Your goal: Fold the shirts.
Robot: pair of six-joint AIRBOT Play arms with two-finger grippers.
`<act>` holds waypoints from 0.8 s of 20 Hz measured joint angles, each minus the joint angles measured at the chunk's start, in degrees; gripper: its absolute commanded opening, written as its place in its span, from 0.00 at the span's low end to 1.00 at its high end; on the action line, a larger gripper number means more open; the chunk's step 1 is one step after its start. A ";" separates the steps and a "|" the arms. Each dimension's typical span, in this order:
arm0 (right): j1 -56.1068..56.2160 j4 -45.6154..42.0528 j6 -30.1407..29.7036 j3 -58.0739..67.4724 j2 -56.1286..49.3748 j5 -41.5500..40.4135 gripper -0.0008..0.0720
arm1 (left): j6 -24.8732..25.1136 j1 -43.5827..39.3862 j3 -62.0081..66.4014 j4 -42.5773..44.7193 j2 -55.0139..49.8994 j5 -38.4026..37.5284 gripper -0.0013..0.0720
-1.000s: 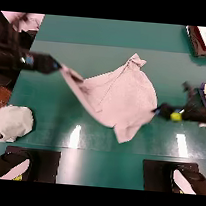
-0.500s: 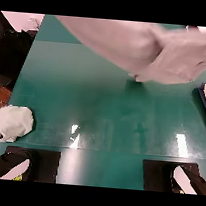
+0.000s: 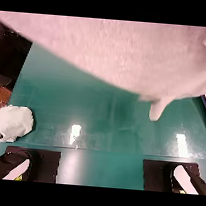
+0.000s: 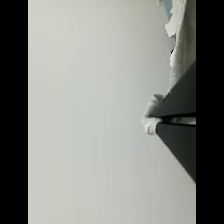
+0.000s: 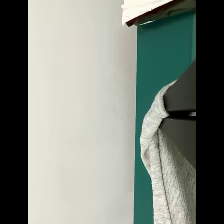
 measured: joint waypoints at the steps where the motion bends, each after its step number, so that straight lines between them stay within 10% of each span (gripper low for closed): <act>1: -0.57 -0.04 -0.35 -1.07 1.25 -0.31 0.03 | -0.02 0.00 0.09 0.00 0.42 -0.48 0.05; 16: -3.15 -1.16 2.54 2.21 -1.64 15.47 0.03 | -7.10 0.00 -5.66 -2.38 0.90 -27.80 0.05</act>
